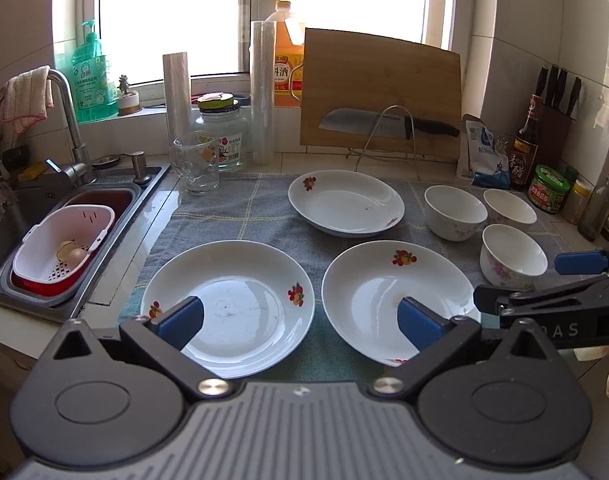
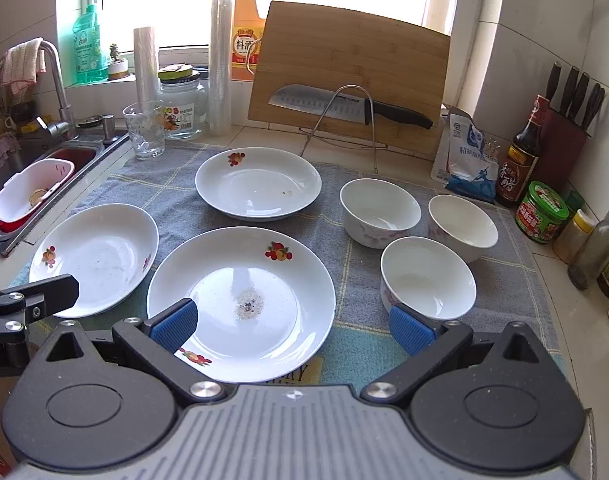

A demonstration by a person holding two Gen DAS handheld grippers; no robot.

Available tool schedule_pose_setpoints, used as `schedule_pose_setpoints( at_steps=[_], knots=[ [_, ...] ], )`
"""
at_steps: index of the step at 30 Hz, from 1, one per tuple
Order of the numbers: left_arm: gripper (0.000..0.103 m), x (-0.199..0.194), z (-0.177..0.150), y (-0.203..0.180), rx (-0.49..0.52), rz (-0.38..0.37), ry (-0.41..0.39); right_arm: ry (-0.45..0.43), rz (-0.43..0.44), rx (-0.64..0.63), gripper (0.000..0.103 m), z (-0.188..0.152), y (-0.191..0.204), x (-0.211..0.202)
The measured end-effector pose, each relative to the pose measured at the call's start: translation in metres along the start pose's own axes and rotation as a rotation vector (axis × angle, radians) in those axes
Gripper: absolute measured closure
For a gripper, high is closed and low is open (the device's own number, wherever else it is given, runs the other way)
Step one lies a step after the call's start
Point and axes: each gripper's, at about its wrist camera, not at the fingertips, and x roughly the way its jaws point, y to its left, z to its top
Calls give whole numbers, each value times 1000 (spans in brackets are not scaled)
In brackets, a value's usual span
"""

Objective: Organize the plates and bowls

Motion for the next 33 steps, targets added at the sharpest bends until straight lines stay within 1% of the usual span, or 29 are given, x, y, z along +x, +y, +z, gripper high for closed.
schedule_pose_setpoints(
  at_steps=[4,8,11,18,22,25,29,33],
  knots=[
    [1,-5,-4,1,-9,36,-6,-12,56,-15,0,0,-2,3],
    [1,-6,-14,6,-6,51,-9,-16,100,-19,0,1,-5,6],
    [1,-3,-25,12,2,76,-2,-20,127,-25,0,3,-4,10],
    [1,21,-53,39,-4,90,55,-30,170,-7,0,10,2,22],
    [1,43,-64,55,10,73,95,-17,171,17,0,15,5,29],
    [1,58,-68,64,30,53,107,-13,158,25,0,21,9,34],
    [1,75,-70,76,49,5,118,-8,136,37,0,30,19,42],
    [1,90,-71,86,85,-45,127,-15,147,51,0,40,29,49]
  ],
)
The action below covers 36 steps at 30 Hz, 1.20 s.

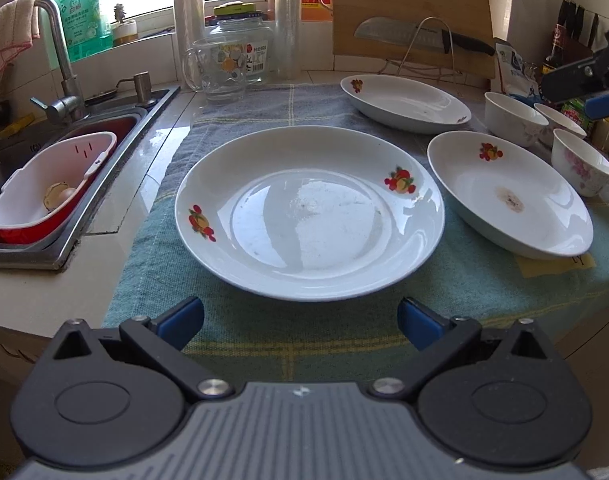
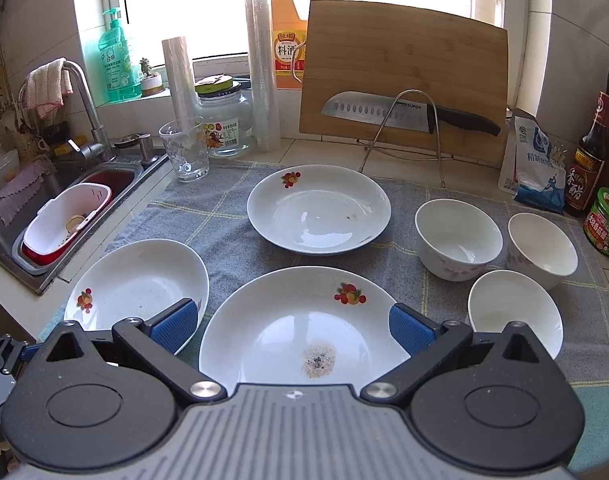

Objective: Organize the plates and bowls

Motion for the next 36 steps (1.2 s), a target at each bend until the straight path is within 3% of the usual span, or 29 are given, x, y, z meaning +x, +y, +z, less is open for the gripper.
schedule_pose_setpoints(
  at_steps=[17,23,33,36],
  knots=[
    [0,22,6,22,130,-126,-39,38,119,-33,0,32,53,44],
    [0,23,2,26,137,-144,-78,141,229,-41,0,44,59,75],
    [0,26,10,27,160,-156,-43,297,445,-300,0,58,74,144],
    [0,28,13,26,168,-159,-32,343,475,-357,7,64,75,164]
  ],
)
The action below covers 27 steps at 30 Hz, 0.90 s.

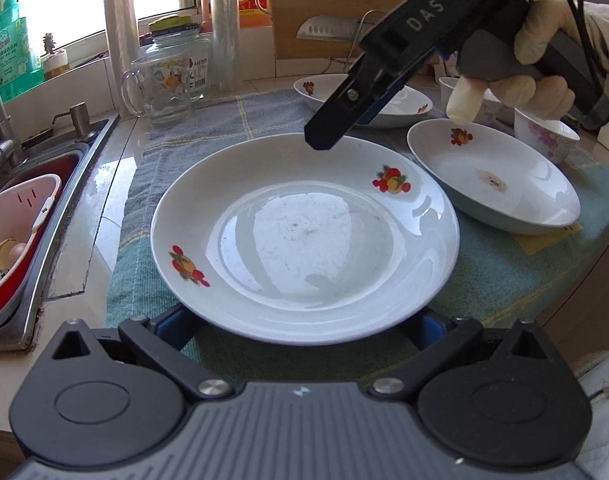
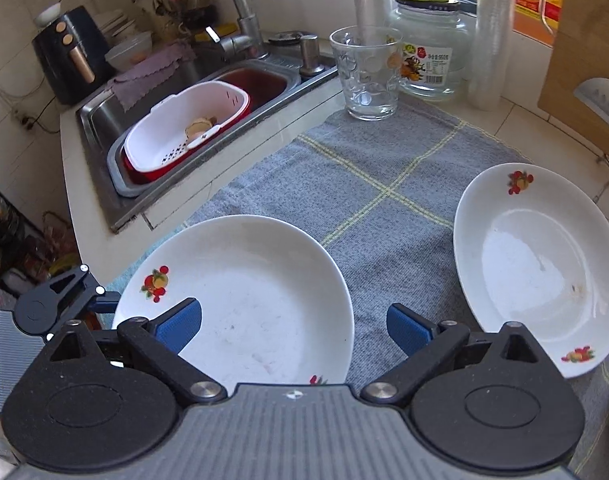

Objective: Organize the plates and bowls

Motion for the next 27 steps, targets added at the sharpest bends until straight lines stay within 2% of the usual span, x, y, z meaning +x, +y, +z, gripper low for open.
schedule_pose_setpoints(
  at_steps=[7,14,22,27],
  knots=[
    [1,1,2,1,24,-11,14,84,102,-59,17,16,-11,23],
    [1,2,3,4,32,-30,23,124,169,-47,26,23,-19,37],
    [1,2,4,5,40,-41,29,153,238,-21,27,27,-26,43],
    [1,3,5,7,49,-51,37,160,251,-9,26,28,-28,42]
  ],
)
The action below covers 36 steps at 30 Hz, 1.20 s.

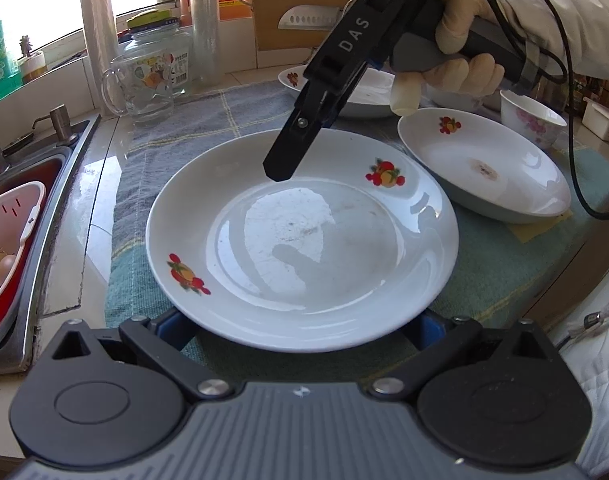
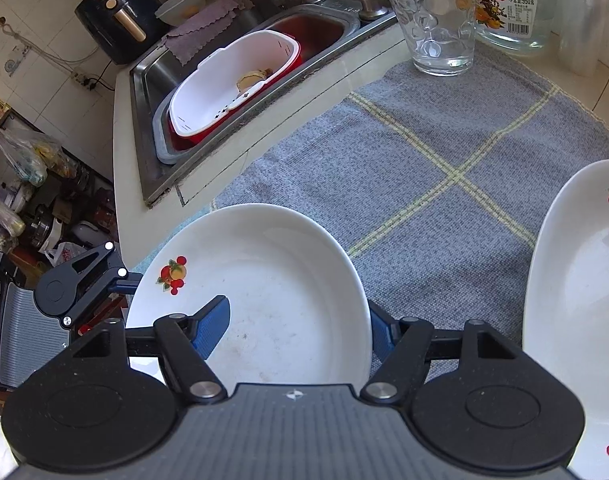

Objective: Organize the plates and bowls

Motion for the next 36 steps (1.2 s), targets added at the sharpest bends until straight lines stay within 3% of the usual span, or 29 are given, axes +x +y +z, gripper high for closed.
schedule_pose_setpoints(
  at_steps=[14,36],
  knots=[
    [1,-3,8,6,22,-11,18,-39,35,51,25,2,-5,-11],
    [1,37,68,67,51,-11,-7,-146,-7,45,25,72,-51,-19]
  ],
)
